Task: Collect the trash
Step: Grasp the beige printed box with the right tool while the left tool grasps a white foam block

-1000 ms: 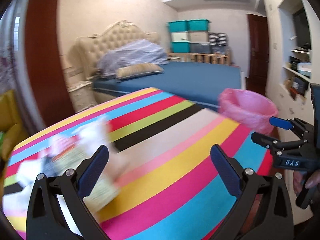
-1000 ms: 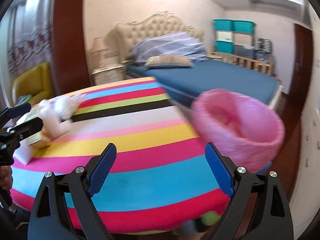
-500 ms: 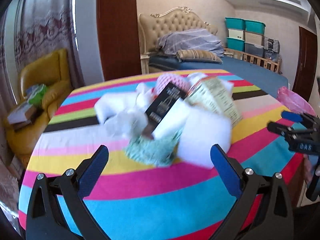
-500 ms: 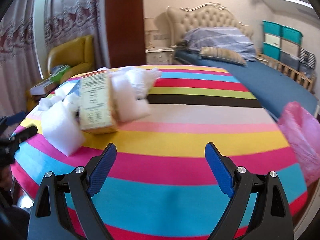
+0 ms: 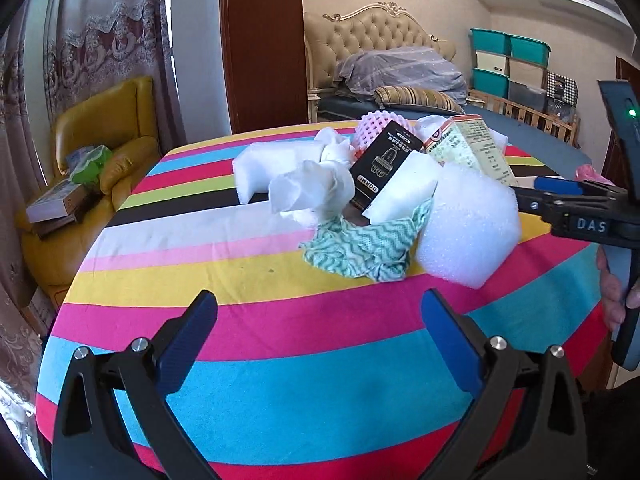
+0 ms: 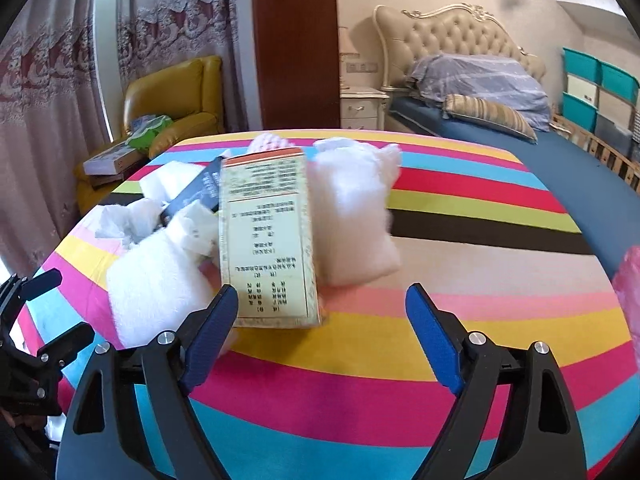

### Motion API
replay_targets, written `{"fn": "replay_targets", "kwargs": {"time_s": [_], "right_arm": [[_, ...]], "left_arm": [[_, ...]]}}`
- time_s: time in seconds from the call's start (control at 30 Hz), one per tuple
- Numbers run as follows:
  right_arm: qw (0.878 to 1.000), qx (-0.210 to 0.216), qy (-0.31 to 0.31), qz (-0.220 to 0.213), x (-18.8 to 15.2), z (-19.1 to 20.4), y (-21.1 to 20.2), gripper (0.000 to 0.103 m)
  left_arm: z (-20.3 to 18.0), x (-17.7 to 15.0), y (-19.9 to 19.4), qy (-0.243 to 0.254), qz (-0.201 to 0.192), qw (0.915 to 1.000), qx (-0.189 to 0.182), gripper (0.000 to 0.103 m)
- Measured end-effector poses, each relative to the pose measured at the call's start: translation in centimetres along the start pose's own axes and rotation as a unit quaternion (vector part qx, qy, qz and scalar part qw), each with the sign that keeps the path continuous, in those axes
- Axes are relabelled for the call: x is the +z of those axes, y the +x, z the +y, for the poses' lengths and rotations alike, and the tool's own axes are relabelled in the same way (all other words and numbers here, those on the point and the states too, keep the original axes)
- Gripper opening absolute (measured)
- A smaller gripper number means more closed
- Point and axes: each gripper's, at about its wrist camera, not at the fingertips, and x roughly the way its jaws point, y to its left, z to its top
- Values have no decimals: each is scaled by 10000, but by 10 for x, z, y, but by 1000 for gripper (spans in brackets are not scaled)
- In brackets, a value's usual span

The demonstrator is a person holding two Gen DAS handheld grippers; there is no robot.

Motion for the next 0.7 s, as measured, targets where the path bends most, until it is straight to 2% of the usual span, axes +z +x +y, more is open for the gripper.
{"fn": "replay_targets", "kwargs": {"time_s": [0.27,0.37,0.43,0.7], "right_arm": [[9999,41,-163,7,12,18,12,81],[9997,-58,-210,74,16,21,20,70],[9997,-50,-166,153,16,18,23,53],[9998,43,-109,-150,-1,-5,-8,52]], "left_arm": [[-8,-6,-2,220,-32,9995,-243,99],[-13,-5,1,193,30,9993,-323,99],[-17,-4,0,222,28,9991,-372,99],[-44,13,8,435,-36,9977,-521,99]]}}
